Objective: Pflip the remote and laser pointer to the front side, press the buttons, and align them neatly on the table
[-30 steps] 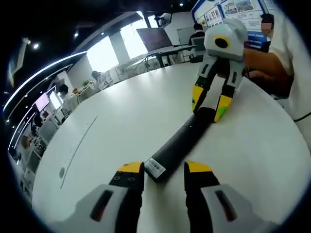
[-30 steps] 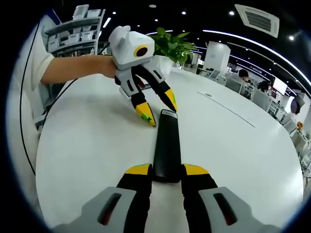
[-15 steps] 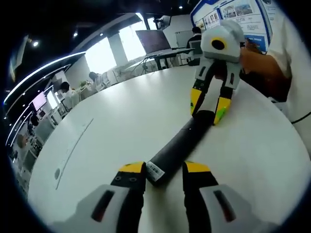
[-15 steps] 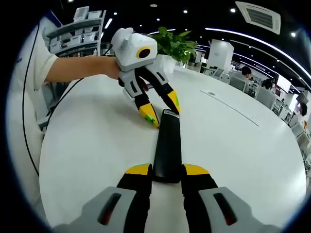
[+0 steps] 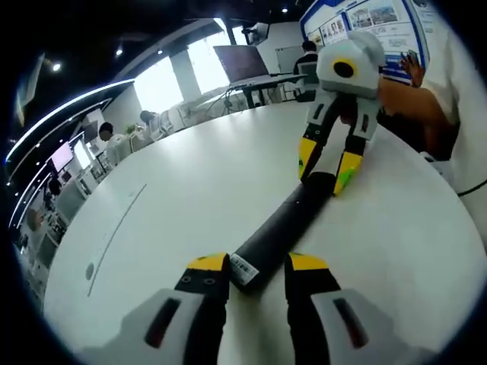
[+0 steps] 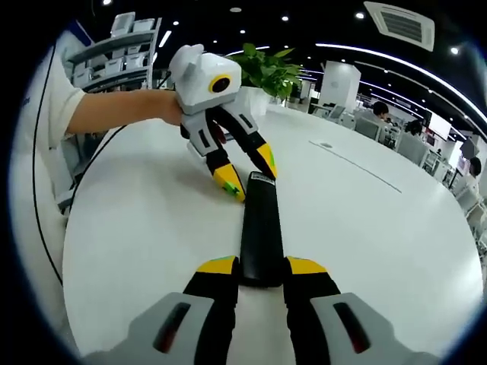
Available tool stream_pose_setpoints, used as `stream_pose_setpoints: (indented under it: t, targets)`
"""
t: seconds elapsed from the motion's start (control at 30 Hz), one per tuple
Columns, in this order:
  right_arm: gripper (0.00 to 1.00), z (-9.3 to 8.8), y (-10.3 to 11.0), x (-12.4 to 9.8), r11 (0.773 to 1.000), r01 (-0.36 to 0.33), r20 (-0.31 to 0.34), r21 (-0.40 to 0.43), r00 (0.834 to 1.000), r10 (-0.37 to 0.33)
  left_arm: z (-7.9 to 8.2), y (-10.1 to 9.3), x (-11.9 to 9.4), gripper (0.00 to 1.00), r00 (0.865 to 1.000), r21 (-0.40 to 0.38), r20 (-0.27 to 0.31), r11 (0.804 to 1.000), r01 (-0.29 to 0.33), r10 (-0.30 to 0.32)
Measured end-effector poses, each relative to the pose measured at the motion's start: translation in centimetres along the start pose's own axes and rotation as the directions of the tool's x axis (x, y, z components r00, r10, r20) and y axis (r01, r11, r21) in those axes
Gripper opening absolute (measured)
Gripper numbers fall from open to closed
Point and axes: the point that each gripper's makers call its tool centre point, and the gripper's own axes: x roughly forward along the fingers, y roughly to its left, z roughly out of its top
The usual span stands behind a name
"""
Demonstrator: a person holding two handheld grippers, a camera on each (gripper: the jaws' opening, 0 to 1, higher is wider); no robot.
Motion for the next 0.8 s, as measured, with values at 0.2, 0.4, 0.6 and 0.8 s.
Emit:
stream_pose_setpoints:
  t: [0.2, 0.4, 0.6, 0.8]
  targets:
    - [0.26, 0.11, -0.42, -0.12, 0.994, -0.025, 0.034, 0.104, 0.999, 0.022, 0.00, -0.09, -0.11, 0.29, 1.000, 0.036, -0.019, 0.999, 0.008, -0.008]
    - [0.26, 0.11, -0.39, -0.12, 0.995, -0.009, 0.030, 0.104, 1.000, 0.006, 0.00, -0.11, -0.07, 0.29, 0.999, 0.033, -0.031, 0.999, 0.014, -0.013]
    - [0.26, 0.01, -0.27, 0.00, 0.998, 0.043, 0.019, 0.051, 0.999, -0.044, -0.04, -0.10, -0.06, 0.29, 0.999, 0.020, -0.045, 1.000, 0.012, -0.011]
    - [0.26, 0.08, -0.33, 0.04, 0.996, 0.094, 0.036, 0.001, 0.995, -0.094, -0.05, -0.10, -0.07, 0.29, 0.999, 0.010, -0.047, 1.000, 0.010, -0.010]
